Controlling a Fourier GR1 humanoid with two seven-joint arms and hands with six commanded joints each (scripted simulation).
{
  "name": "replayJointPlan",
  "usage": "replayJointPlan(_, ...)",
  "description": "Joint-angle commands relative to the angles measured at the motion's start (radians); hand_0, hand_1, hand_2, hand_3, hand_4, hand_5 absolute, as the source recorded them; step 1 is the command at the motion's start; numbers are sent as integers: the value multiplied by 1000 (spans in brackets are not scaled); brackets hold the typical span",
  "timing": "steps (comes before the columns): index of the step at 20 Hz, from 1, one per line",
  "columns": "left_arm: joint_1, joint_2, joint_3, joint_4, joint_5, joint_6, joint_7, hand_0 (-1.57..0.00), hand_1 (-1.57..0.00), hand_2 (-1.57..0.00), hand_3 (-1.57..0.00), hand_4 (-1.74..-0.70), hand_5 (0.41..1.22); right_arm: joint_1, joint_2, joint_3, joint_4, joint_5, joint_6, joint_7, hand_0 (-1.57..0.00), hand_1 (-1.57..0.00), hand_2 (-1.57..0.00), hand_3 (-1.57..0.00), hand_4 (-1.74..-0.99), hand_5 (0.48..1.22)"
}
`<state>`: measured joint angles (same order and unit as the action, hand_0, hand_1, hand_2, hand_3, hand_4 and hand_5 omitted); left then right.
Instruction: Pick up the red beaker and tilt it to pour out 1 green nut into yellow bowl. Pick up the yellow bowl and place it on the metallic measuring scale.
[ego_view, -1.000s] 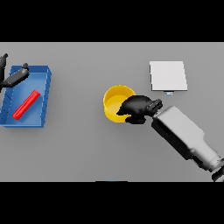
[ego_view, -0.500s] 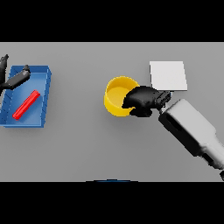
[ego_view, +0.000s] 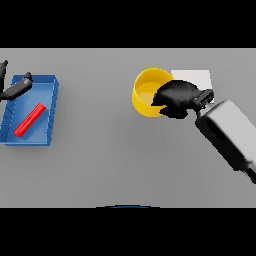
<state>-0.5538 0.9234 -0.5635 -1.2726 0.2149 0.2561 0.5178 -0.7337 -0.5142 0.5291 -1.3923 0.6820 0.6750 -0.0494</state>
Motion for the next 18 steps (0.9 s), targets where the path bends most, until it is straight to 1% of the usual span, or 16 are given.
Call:
replayJointPlan(1, -4, 3, 2, -12, -1, 7, 3, 1, 1, 1, 1, -802, 730, -17, -8, -5, 18, 8, -19, -17, -1569, -1569, -1565, -1263, -1719, 1220)
replayJointPlan(2, -5, -2, 4, -6, 4, 4, 2, 1, 1, 1, 1, -809, 735, -35, -27, -12, 39, 13, -27, -37, -1570, -1570, -1567, -1318, -1720, 1220)
replayJointPlan(3, -7, -10, 1, -8, 1, 10, 8, 1, 1, 1, 1, -811, 741, -47, -37, -26, 62, 13, -36, -37, -1570, -1570, -1567, -1325, -1720, 1221)
replayJointPlan(4, 2, 5, 7, -11, 5, 9, 9, 1, 1, 1, 1, -808, 742, -60, -42, -33, 84, 22, -52, -27, -1570, -1570, -1568, -1298, -1720, 1221)
replayJointPlan(6, 10, 12, -6, -36, -7, 18, 36, 1, 1, 1, 1, -801, 734, -72, -68, -47, 134, 28, -79, -58, -1570, -1570, -1569, -1256, -1719, 1221)
replayJointPlan(7, 14, 15, -7, -42, -9, 24, 45, 1, 1, 1, 1, -804, 735, -86, -73, -56, 168, 34, -89, -52, -1571, -1571, -1570, -1239, -1720, 1221)
replayJointPlan(9, 13, 24, -1, -46, -2, 16, 51, 1, 1, 1, 1, -811, 743, -89, -77, -77, 230, 29, -113, -52, -1571, -1571, -1570, -1220, -1720, 1221)
replayJointPlan(11, 11, 19, -4, -51, 4, 11, 67, 1, 1, 1, 1, -824, 759, -103, -77, -95, 302, 26, -141, -67, -1571, -1571, -1570, -1205, -1720, 1221)
replayJointPlan(12, 8, 10, -8, -55, -2, 23, 75, 1, 1, 1, 1, -828, 765, -105, -77, -100, 339, 32, -164, -73, -1571, -1571, -1571, -1193, -1720, 1221)
replayJointPlan(14, 13, 27, -4, -57, -6, 22, 77, 1, 1, 1, 1, -832, 773, -106, -77, -101, 408, 43, -199, -96, -1571, -1571, -1571, -1172, -1720, 1221)
replayJointPlan(15, 2, 15, -10, -55, -6, 18, 85, 1, 1, 1, 1, -829, 774, -114, -74, -102, 437, 51, -213, -99, -1571, -1571, -1571, -1168, -1720, 1221)
replayJointPlan(17, 3, 17, -2, -43, 0, 17, 88, 1, 1, 1, 1, -823, 765, -138, -63, -110, 521, 63, -236, -112, -1571, -1571, -1571, -1211, -1722, 1221)
replayJointPlan(18, 10, 26, 2, -50, 5, 15, 86, 1, 1, 1, 1, -819, 763, -139, -49, -112, 562, 73, -263, -104, -1571, -1571, -1571, -1227, -1722, 1221)
